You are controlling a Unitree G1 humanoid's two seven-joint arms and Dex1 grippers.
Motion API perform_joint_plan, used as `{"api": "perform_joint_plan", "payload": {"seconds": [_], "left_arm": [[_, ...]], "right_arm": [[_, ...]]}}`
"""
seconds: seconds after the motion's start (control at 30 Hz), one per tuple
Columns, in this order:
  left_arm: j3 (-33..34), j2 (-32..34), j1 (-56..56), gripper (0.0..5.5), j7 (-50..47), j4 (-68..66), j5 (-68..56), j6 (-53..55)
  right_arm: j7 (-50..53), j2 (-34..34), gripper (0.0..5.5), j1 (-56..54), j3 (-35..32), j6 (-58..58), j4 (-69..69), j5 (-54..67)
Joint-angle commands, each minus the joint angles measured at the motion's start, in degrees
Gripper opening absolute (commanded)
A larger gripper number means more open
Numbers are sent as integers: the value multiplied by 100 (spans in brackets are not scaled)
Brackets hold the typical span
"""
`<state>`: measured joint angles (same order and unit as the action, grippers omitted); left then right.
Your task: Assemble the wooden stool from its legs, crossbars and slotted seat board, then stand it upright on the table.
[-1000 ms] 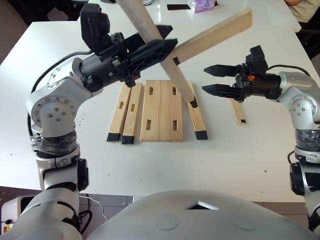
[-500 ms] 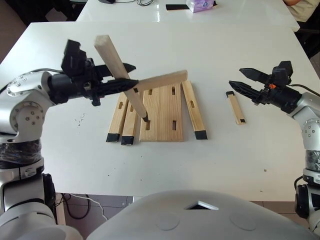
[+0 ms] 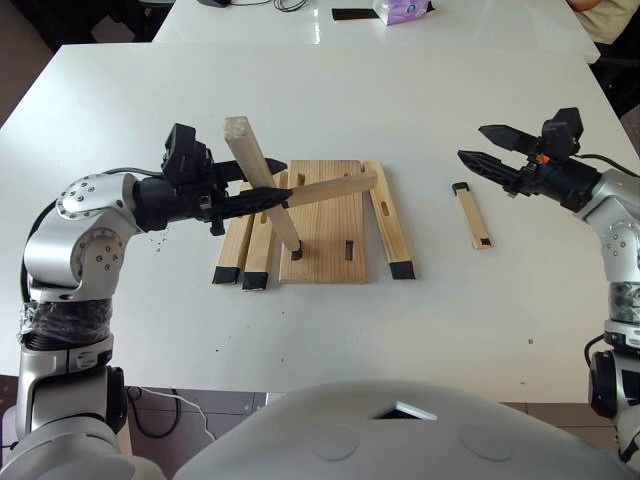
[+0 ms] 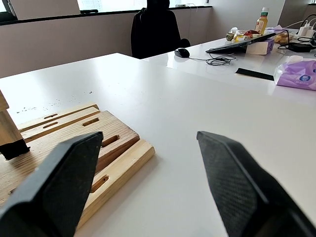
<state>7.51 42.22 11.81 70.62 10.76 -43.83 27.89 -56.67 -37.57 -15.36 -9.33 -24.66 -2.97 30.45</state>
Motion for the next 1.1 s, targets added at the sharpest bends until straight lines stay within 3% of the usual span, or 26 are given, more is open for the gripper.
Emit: {"api": "perform_joint_plan", "payload": {"seconds": [0.03, 0.53, 0.73, 1.1], "left_arm": [[-176, 21, -50, 204, 127, -43, 191, -61], [-761, 445, 628, 204, 1225, -1107, 770, -523], [-886, 675, 274, 204, 1466, -1160, 1076, -918], [-699, 585, -562, 204, 812, -274, 1043, -1035]], "right_arm": [[-14, 16, 351, -57, 35, 30, 54, -35], [103, 270, 351, 99, 188, 175, 24, -153], [131, 352, 351, 174, 221, 254, 22, -192], [449, 533, 351, 482, 213, 143, 374, -98]]}}
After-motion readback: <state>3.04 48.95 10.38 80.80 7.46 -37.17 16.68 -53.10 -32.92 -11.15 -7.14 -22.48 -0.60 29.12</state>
